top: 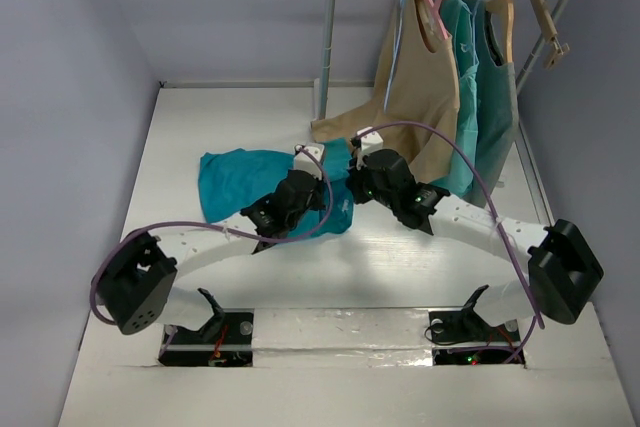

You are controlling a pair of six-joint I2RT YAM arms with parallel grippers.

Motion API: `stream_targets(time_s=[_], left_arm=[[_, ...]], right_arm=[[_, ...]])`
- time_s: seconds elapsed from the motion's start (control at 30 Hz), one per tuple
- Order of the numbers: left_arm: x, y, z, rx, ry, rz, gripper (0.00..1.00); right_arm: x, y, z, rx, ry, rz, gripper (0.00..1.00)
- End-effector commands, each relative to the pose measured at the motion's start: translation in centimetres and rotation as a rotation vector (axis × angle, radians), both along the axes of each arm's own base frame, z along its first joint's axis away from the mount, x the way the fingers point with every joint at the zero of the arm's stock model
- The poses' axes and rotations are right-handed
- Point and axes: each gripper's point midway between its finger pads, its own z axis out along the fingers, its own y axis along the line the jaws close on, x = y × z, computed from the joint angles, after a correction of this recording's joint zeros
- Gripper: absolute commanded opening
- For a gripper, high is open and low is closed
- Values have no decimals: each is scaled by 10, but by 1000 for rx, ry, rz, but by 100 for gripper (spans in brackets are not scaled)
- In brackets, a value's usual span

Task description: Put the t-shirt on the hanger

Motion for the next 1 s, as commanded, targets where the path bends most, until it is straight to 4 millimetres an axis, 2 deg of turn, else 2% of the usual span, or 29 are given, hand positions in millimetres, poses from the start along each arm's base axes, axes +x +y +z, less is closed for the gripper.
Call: stream_targets(time_s=[0.0, 0.1, 0.27, 0.33, 0.37, 0.43, 0.5, 0.53, 0.67, 0.77, 0.83, 0.9, 0.93, 0.97], left_arm=[[-5, -2, 35, -101, -63, -4, 0], [-12, -1, 39, -126, -67, -26, 0], [-18, -2, 49, -191, -65, -33, 0], [-23, -8, 55, -222, -60, -69, 0], [-25, -12, 57, -241, -45, -79, 0], [-28, -20, 67, -275, -39, -118, 0], [-33, -26, 72, -295, -23, -154, 0], [-34, -26, 81, -306, -35, -155, 0], [-32, -18, 88, -303, -48, -134, 0], [-33, -21, 86, -312, -35, -144, 0], [-35, -23, 85, -345, -21, -144, 0], [-34, -22, 87, -373, -27, -127, 0], [-33, -18, 86, -388, -26, -102, 0], [-32, -16, 86, -395, -33, -90, 0]], right_arm=[[14, -11, 24, -53, -81, -65, 0], [23, -21, 32, -89, -111, -108, 0], [26, -21, 37, -98, -117, -113, 0], [23, -23, 37, -99, -100, -113, 0], [17, -26, 32, -118, -72, -107, 0], [5, -24, 36, -87, -37, -68, 0], [-7, -32, 31, -96, -5, -63, 0], [-8, -44, 38, -99, -25, -112, 0], [-10, -82, 34, -199, -22, -247, 0], [-5, -77, 35, -188, -42, -246, 1], [0, -68, 34, -167, -49, -232, 4], [5, -59, 28, -167, -36, -211, 17], [6, -54, 35, -151, -35, -205, 25], [5, -51, 34, -149, -20, -189, 44]])
